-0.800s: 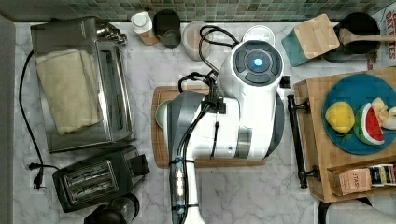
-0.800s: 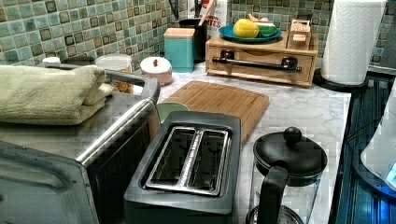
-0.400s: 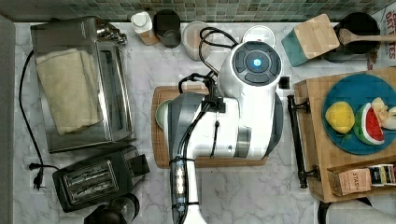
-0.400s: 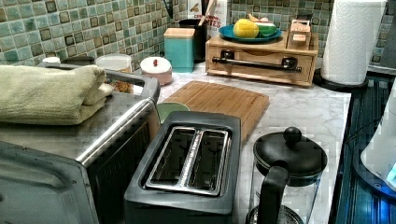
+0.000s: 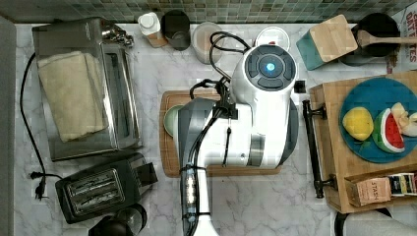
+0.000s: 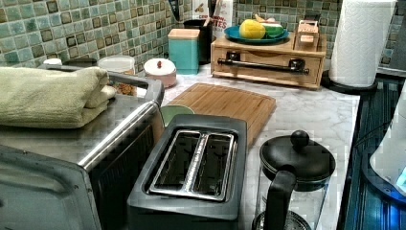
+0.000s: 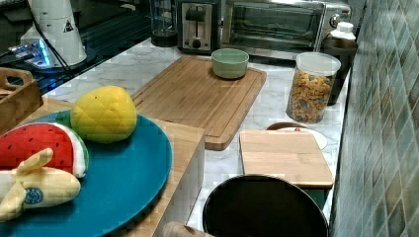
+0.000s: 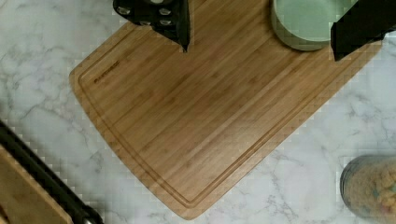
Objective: Open the drawer.
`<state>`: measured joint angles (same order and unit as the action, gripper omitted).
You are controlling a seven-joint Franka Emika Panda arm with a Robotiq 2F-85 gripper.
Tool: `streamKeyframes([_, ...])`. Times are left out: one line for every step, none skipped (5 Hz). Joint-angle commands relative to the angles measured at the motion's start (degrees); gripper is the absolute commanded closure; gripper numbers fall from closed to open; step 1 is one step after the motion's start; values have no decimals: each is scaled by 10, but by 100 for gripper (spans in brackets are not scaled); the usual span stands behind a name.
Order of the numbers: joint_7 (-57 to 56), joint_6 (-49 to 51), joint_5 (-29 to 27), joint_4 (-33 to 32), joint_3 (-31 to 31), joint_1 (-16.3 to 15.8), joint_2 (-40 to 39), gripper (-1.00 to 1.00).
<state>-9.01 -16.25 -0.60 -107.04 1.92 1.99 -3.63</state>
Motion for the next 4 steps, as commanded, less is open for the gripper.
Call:
streamKeyframes([-281, -26, 30, -46, 16, 20, 40, -100])
streamKeyframes([-365, -45, 45, -65, 27, 29, 46, -100])
streamKeyframes([-414, -105, 86, -119, 39, 33, 69, -100])
streamKeyframes([-447, -155, 104, -164, 47, 48, 89, -100])
